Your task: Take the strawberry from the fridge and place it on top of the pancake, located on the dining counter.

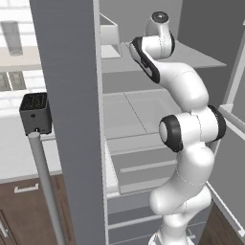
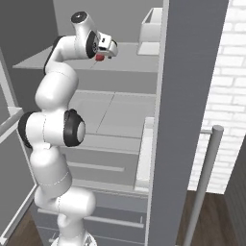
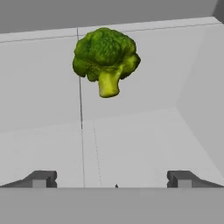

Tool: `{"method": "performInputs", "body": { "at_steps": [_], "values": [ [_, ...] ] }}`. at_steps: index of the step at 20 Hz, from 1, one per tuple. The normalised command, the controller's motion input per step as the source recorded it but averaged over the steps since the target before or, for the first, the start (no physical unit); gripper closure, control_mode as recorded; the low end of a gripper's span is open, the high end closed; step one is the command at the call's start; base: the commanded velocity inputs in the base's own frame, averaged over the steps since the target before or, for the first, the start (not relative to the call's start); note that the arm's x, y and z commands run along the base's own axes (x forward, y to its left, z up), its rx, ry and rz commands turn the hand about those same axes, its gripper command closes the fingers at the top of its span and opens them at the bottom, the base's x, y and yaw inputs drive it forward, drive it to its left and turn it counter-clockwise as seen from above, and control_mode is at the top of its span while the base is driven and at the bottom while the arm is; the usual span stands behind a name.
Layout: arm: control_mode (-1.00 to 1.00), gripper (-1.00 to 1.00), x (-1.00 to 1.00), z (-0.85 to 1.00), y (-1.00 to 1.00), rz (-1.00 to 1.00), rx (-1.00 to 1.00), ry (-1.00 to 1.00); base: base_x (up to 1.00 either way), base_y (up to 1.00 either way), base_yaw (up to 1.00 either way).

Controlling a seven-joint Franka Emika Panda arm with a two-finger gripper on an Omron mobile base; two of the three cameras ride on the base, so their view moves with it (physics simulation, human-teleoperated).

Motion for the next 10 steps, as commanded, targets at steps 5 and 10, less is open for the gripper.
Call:
{"method": "performInputs", "body": {
  "at_steps": [5, 10],
  "values": [
    [-1.00, -1.00, 0.00, -0.23, 0.00, 0.00, 0.00, 0.02, 0.00, 0.00, 0.00],
    [-1.00, 1.00, 0.00, -0.20, 0.00, 0.00, 0.00, 0.02, 0.00, 0.00, 0.00]
  ]
}}
